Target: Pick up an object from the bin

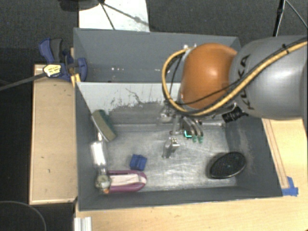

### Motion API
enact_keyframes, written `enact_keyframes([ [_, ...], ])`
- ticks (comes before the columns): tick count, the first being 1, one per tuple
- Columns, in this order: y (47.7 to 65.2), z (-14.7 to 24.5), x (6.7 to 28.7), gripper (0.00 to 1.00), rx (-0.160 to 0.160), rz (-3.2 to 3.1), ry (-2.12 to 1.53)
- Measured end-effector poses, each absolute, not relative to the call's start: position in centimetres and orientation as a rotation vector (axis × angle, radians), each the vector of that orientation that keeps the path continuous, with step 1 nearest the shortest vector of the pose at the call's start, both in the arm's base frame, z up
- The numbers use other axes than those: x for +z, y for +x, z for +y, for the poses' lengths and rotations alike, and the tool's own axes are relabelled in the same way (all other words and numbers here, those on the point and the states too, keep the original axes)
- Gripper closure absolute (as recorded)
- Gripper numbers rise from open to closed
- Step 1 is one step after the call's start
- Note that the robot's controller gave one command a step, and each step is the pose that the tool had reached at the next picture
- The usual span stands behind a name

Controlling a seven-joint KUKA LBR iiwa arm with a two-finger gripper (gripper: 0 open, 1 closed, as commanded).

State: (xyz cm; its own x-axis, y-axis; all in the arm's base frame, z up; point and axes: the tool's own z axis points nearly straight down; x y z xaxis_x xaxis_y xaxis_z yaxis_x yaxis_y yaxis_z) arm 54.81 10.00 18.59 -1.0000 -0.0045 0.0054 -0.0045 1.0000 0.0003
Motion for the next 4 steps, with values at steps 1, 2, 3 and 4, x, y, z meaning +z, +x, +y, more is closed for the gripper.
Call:
enact_keyframes([
  [1,50.9,13.4,7.8,0.00,0.000,-3.132,0.113],
  [2,49.7,13.2,7.5,0.00,-0.001,-3.135,0.257],
  [3,49.4,16.3,7.9,0.00,0.000,-3.109,0.567],
  [4,48.6,15.9,7.3,0.00,0.006,-3.142,-0.097],
])
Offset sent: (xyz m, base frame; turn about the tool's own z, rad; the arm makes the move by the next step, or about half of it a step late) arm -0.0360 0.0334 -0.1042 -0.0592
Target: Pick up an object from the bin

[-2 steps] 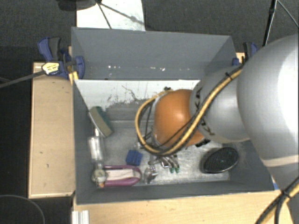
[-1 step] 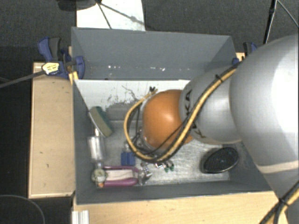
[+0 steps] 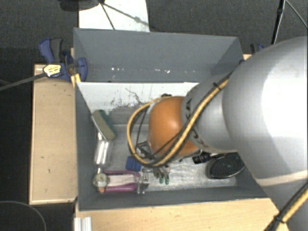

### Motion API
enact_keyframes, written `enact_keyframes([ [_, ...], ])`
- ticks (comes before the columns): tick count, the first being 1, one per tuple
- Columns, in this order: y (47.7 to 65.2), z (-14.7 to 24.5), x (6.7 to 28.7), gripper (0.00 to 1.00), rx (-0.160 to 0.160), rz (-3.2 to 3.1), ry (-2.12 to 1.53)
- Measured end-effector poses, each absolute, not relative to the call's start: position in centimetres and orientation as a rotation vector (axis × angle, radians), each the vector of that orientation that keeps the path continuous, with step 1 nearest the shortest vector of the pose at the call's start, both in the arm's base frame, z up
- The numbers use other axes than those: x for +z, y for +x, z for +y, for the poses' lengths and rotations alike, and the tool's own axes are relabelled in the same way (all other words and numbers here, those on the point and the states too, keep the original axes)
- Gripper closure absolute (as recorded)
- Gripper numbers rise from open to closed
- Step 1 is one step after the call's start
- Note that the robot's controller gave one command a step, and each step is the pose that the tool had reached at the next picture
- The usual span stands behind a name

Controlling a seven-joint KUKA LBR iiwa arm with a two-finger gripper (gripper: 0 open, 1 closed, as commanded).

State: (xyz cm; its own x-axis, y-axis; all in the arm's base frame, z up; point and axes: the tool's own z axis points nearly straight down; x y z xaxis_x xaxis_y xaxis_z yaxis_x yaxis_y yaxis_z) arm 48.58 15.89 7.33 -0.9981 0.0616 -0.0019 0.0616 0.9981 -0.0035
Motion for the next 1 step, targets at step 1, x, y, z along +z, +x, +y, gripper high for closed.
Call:
enact_keyframes([
  [1,49.01,15.98,7.48,1.00,0.003,3.121,0.103],
])
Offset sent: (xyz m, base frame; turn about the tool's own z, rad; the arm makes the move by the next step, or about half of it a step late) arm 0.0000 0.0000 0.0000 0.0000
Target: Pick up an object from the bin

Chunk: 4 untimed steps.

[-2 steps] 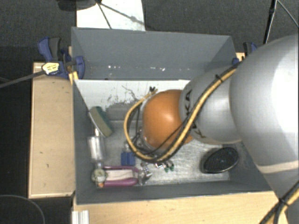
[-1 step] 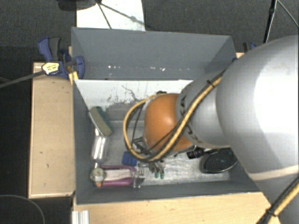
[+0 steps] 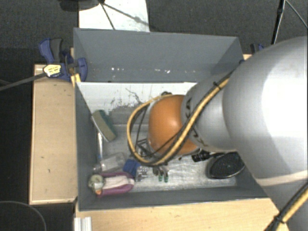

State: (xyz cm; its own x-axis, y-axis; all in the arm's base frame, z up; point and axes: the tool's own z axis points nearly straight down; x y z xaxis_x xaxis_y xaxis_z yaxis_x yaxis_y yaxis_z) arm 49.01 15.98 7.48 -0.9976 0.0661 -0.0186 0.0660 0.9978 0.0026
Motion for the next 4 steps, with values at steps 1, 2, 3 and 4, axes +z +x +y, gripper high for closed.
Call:
enact_keyframes([
  [1,50.5,17.8,22.2,1.00,0.007,3.130,0.065],
  [2,50.3,17.8,21.7,0.00,0.001,3.139,0.062],
  [3,50.5,19.8,8.9,0.00,0.011,3.125,0.159],
  [4,51.2,21.1,12.4,0.00,0.006,3.128,0.201],
])
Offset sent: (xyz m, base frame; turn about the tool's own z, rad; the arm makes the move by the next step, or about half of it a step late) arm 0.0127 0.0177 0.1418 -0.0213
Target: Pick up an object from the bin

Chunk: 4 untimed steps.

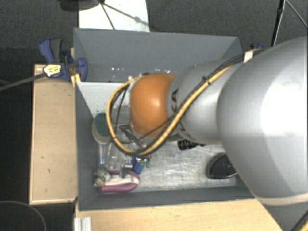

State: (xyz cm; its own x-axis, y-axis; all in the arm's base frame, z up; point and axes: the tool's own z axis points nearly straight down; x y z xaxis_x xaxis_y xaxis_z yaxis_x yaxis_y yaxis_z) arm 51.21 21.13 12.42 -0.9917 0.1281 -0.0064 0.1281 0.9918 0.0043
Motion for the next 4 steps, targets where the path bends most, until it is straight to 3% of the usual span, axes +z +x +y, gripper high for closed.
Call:
enact_keyframes([
  [1,48.4,15.5,7.9,0.00,0.002,3.134,0.118],
  [2,49.3,17.2,7.3,0.00,-0.010,3.093,-0.458],
  [3,50.3,19.2,13.2,0.00,0.004,3.129,-0.220],
  [4,50.5,20.6,8.4,0.00,-0.005,3.064,-0.734],
])
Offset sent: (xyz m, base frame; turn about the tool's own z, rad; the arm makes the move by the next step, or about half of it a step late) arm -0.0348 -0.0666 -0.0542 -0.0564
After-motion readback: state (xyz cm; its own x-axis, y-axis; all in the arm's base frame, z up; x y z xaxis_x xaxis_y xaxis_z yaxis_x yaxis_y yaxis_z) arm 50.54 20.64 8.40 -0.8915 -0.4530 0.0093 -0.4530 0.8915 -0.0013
